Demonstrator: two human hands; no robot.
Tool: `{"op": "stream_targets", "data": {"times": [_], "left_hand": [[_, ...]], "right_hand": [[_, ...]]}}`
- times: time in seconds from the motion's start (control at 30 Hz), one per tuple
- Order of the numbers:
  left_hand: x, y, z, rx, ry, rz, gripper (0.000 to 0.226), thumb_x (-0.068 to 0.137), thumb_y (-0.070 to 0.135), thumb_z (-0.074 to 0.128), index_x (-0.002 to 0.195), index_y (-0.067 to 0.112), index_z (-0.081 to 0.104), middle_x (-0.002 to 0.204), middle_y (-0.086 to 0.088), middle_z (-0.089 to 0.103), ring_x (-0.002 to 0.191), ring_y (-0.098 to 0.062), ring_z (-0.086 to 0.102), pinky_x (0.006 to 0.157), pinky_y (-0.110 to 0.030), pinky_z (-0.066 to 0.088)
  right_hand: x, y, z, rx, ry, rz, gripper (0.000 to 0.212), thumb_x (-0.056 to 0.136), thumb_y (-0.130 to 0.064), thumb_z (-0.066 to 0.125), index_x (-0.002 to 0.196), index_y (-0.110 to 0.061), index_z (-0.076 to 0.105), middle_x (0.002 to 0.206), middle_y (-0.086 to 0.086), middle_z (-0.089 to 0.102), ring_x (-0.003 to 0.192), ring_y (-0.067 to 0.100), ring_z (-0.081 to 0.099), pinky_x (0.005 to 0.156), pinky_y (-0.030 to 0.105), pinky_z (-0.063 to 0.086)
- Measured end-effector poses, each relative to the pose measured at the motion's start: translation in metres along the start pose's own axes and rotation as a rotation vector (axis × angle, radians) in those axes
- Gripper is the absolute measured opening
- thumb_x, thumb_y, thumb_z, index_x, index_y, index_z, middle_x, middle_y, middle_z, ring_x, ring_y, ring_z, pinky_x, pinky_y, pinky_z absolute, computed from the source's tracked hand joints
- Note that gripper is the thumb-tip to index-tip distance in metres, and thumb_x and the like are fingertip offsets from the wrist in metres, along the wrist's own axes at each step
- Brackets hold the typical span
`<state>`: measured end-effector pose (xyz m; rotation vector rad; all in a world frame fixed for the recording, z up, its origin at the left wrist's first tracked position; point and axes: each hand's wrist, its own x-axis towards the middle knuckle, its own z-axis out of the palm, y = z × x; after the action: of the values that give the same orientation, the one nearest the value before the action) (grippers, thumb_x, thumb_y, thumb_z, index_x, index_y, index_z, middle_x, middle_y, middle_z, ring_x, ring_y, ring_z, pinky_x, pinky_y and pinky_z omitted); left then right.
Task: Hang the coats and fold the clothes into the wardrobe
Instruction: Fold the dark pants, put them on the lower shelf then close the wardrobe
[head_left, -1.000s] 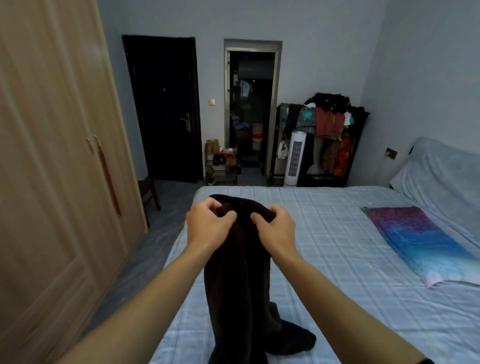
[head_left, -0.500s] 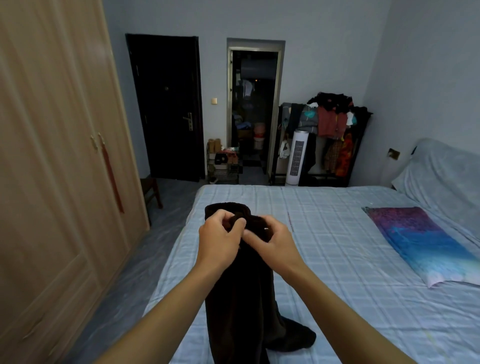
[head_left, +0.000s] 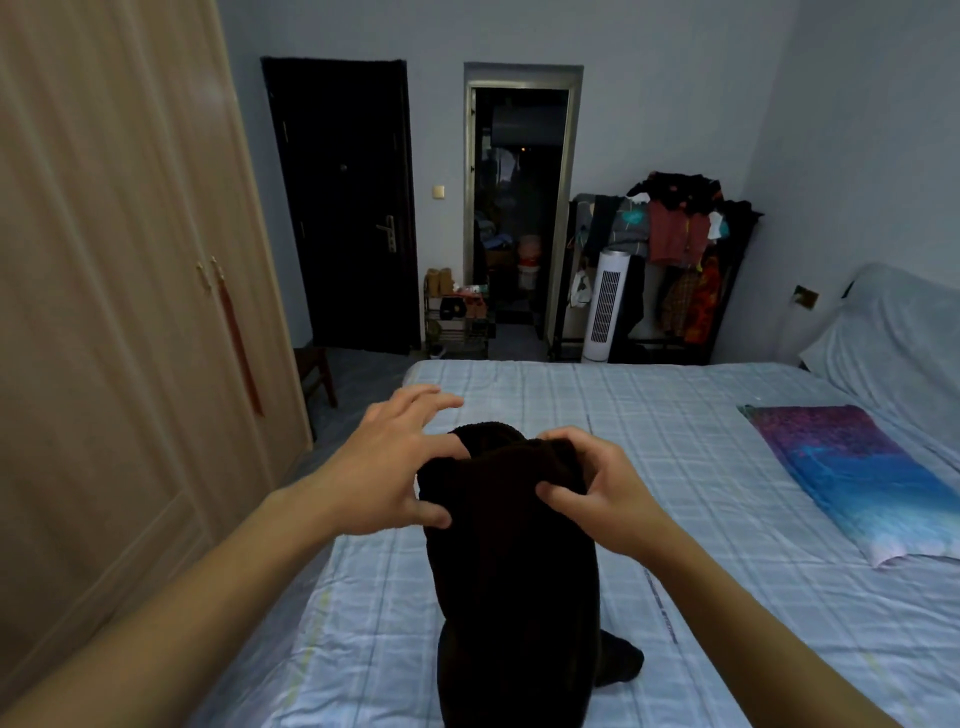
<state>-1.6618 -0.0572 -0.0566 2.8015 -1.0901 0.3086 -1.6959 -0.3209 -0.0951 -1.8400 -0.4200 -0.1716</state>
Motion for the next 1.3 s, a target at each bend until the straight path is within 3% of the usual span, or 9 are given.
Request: {"op": "stream_targets", "data": {"times": [0.2,0.4,0.5,0.77,0.93,1.03,1.13,1.2,1.3], "left_hand": [[0.0,0.005,-0.009,0.061,-0.109,0.229,0.058,0.067,0.075,0.071,0.111,0.039,0.065,0.165,0.01,0.0,0.151,-0.016,-0.014,0.118,-0.041,0.006],[-0.006,0.008,-0.006,-0.162,0.13,0.237,0.068,0.068,0.063,0.081,0.125,0.04,0.053,0.159,0.014,0.022,0.149,-0.011,0.011,0.117,-0.047,0.029],[-0.004,0.016,-0.006,-0.037,-0.025,0.242,0.082,0.068,0.071,0.074,0.14,0.046,0.043,0.162,0.014,0.008,0.151,-0.012,-0.001,0.118,-0.05,0.024],[0.002,0.028,-0.01,0.152,-0.232,0.324,0.081,0.07,0.084,0.06,0.14,0.045,0.048,0.164,0.012,-0.006,0.151,-0.017,-0.01,0.123,-0.044,0.006],[-0.002,0.019,-0.017,0.286,-0.052,0.332,0.068,0.076,0.087,0.046,0.103,0.03,0.073,0.16,0.007,0.027,0.149,-0.017,0.017,0.116,-0.043,0.026],[-0.007,0.009,-0.013,0.205,0.045,0.384,0.053,0.084,0.076,0.051,0.092,0.028,0.07,0.144,0.007,0.048,0.136,-0.014,0.041,0.101,-0.037,0.041],[-0.014,0.006,-0.01,-0.098,0.086,0.358,0.037,0.087,0.057,0.066,0.091,0.021,0.068,0.121,0.006,0.06,0.105,-0.01,0.06,0.082,-0.033,0.053],[-0.016,0.007,-0.007,-0.192,0.127,0.316,0.031,0.087,0.048,0.07,0.084,0.017,0.065,0.104,0.006,0.062,0.087,-0.009,0.062,0.07,-0.033,0.053],[-0.018,0.014,0.002,-0.246,0.217,0.276,0.023,0.086,0.037,0.073,0.082,0.016,0.063,0.095,0.008,0.059,0.079,-0.008,0.06,0.065,-0.03,0.052]], "right_hand": [[-0.006,-0.009,-0.012,0.048,-0.122,-0.047,0.033,0.087,0.01,0.066,0.113,-0.01,0.065,0.102,0.01,0.069,0.099,0.029,0.069,0.087,0.04,0.059],[-0.015,-0.007,-0.019,0.084,-0.053,-0.059,0.032,0.086,0.012,0.066,0.111,-0.009,0.066,0.099,0.01,0.07,0.096,0.026,0.07,0.082,0.033,0.058],[-0.017,-0.007,-0.018,0.065,-0.09,-0.06,0.033,0.087,0.012,0.066,0.112,-0.009,0.066,0.1,0.011,0.07,0.096,0.029,0.069,0.084,0.039,0.059],[-0.022,-0.009,-0.014,0.038,-0.143,-0.06,0.034,0.087,0.009,0.067,0.113,-0.013,0.067,0.101,0.011,0.069,0.095,0.032,0.069,0.086,0.047,0.059],[-0.025,-0.014,-0.021,0.063,-0.178,-0.069,0.028,0.088,0.009,0.066,0.11,-0.009,0.066,0.097,0.013,0.067,0.089,0.029,0.068,0.079,0.036,0.056],[-0.025,-0.018,-0.028,0.022,-0.17,-0.104,0.026,0.088,0.007,0.067,0.109,-0.009,0.066,0.096,0.011,0.067,0.09,0.029,0.068,0.081,0.036,0.056],[-0.027,-0.021,-0.035,-0.051,-0.131,-0.135,0.026,0.088,0.006,0.068,0.109,-0.011,0.066,0.094,0.007,0.068,0.089,0.024,0.068,0.083,0.032,0.055],[-0.028,-0.021,-0.037,-0.144,-0.126,-0.165,0.027,0.088,0.004,0.068,0.109,-0.014,0.065,0.095,0.001,0.068,0.09,0.022,0.068,0.085,0.03,0.054],[-0.031,-0.022,-0.037,-0.298,-0.094,-0.213,0.03,0.088,0.0,0.07,0.108,-0.02,0.064,0.098,-0.006,0.066,0.096,0.021,0.066,0.092,0.032,0.054]]}}
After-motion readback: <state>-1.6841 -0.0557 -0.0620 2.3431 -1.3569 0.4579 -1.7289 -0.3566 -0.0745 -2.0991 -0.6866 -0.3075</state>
